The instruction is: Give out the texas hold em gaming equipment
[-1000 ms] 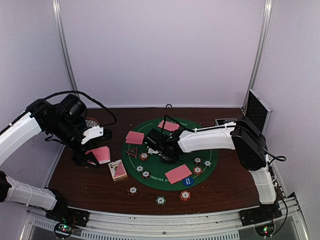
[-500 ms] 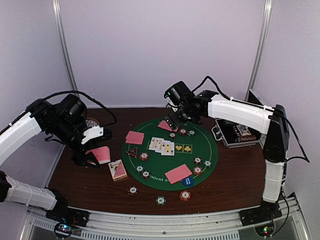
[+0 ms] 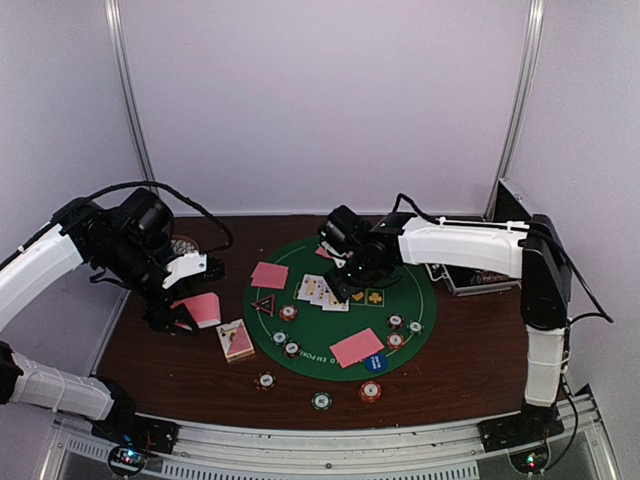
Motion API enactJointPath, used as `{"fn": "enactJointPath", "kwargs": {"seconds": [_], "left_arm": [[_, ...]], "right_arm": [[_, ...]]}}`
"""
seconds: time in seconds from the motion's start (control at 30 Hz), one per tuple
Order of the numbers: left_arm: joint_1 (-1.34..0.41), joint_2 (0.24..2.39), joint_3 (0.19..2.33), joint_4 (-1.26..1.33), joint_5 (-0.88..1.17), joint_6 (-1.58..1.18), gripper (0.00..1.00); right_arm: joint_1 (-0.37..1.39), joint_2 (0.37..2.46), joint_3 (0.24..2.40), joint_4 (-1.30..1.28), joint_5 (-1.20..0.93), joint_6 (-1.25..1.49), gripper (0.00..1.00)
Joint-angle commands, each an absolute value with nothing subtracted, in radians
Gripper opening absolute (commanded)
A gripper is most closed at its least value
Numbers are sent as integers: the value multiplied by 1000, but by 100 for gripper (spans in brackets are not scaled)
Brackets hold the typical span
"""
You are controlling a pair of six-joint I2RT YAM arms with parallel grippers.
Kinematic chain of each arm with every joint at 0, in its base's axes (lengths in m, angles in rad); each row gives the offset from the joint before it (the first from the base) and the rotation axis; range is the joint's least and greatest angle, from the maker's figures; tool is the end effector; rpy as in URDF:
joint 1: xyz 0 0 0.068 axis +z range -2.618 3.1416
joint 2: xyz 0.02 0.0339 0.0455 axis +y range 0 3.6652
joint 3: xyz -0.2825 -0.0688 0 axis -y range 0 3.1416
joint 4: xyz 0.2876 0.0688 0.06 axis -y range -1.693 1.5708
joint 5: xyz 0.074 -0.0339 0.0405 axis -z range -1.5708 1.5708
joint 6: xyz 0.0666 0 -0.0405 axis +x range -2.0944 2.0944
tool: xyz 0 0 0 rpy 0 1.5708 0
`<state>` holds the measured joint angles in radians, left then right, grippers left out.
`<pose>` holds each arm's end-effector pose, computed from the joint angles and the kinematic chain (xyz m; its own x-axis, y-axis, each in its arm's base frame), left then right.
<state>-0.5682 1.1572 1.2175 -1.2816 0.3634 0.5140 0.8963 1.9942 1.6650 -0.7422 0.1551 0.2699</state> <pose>0.1867 -0.1473 0.3214 -0.3919 0.7954 -0.4624 0.9167 0.3804 -0.1225 0.3169 0.3798 0.2121 -0.7218 -0.4809 -0.4977 -0.5530 0.8332 -0.0030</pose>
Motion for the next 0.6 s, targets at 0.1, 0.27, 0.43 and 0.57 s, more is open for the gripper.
{"fn": "enactJointPath", "kwargs": {"seconds": [0.1, 0.27, 0.43, 0.57], "left_arm": [[-563, 1150, 1241, -1272, 381, 506, 0], [-563, 1144, 1239, -1273, 376, 507, 0], [-563, 1147, 1237, -1272, 374, 508, 0], [-563, 1144, 1239, -1273, 373, 508, 0]], "right_arm": [[934, 2064, 1617, -680, 35, 405, 42], [946, 2111, 1601, -638, -16, 447, 35], [943, 2151, 1601, -599, -32, 470, 34], [915, 2178, 1614, -597, -36, 488, 32]]}}
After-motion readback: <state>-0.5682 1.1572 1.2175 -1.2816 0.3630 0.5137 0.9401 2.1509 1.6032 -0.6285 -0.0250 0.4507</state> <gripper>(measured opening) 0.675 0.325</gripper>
